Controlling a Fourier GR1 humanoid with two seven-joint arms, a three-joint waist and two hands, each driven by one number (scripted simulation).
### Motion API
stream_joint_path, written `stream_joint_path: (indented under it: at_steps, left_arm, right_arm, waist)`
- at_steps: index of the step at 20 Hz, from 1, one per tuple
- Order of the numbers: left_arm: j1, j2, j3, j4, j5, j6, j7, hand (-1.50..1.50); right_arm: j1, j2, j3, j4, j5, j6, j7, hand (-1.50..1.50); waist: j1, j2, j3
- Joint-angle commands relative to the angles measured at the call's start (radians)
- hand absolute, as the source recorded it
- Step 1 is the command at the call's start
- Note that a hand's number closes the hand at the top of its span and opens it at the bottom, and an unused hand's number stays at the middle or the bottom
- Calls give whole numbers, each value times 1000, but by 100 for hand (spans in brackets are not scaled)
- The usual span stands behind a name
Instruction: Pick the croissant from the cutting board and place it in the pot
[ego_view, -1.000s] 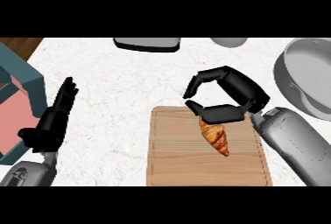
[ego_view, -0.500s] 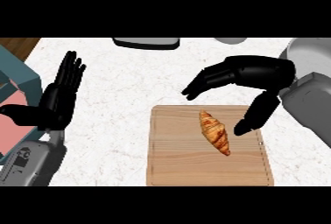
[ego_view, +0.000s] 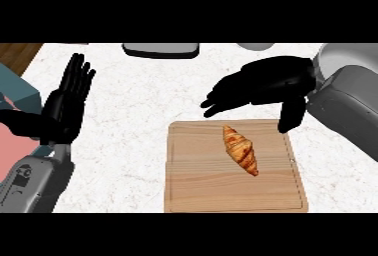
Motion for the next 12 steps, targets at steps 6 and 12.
stream_joint_path:
  at_steps: [6,12]
  left_arm:
    - [70,8,32,-32,-16,0,-12,0]
    - [13,45,96,-6,12,-44,40,0]
  right_arm:
    - [-31,71,148,69,217,32,-89,-150]
    - [9,196,162,166,302,7,-17,-150]
  waist:
    - [-43,-13,-1]
    - [-48,-11,-1]
